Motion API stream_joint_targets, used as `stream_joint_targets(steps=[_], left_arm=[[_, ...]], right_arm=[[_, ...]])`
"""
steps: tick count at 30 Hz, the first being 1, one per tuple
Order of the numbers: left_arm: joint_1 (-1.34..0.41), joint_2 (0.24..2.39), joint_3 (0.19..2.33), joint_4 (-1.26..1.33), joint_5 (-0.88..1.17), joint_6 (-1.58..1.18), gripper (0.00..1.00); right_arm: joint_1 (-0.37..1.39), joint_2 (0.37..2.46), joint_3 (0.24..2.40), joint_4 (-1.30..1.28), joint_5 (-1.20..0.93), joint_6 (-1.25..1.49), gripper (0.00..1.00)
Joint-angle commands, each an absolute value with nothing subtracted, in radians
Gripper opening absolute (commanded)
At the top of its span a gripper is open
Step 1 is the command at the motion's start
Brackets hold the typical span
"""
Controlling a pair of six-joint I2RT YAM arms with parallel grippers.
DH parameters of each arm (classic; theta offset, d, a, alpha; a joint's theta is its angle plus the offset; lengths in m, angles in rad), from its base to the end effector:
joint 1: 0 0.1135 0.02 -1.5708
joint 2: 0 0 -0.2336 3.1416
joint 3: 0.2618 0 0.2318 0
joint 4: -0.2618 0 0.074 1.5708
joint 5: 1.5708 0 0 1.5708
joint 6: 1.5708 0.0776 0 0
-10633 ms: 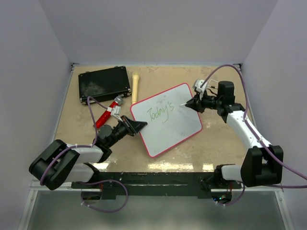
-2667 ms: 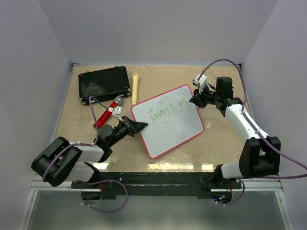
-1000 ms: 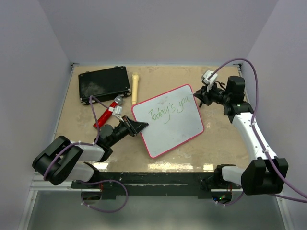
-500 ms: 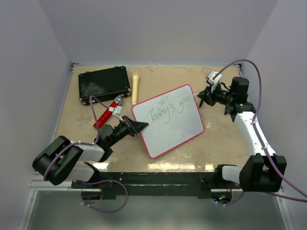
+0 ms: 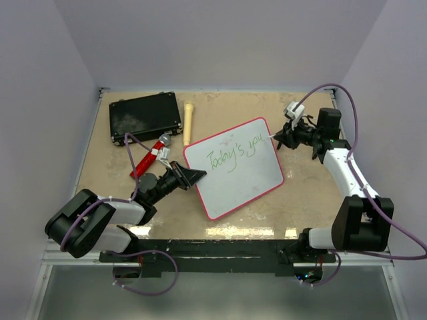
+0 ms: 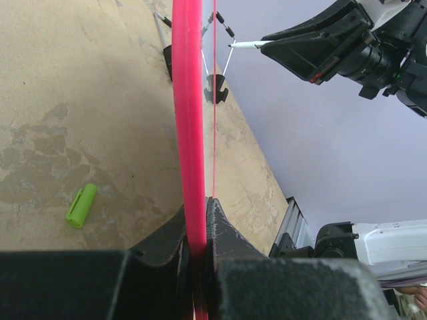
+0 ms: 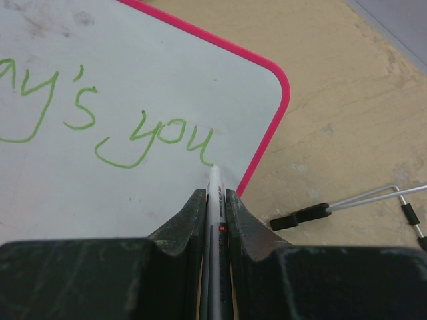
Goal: Write a sentence on the whiteboard
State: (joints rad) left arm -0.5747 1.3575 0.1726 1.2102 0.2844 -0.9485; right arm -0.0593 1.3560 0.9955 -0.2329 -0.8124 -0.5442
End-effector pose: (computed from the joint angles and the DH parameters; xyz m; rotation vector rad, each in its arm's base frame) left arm 0.2054 -0.1590 0.1607 -0.0711 1.7297 -1.3897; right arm 0.3093 0.0381 0.2477 -0.9003 1.7845 0.4923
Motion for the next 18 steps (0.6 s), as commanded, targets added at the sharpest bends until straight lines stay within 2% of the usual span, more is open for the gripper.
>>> stream_joint_targets(steps=[1, 18], left_arm=[[-0.58, 1.339, 0.19, 1.256, 0.316, -0.862, 0.0], [-0.58, 1.344, 0.196, 1.252, 0.318, -0.859, 0.0]], right_arm=[[-0.063, 1.354, 1.029, -0.221, -0.851, -0.561, 0.0], [-0.052, 1.427, 1.051, -0.103, -0.854, -0.471, 0.0]])
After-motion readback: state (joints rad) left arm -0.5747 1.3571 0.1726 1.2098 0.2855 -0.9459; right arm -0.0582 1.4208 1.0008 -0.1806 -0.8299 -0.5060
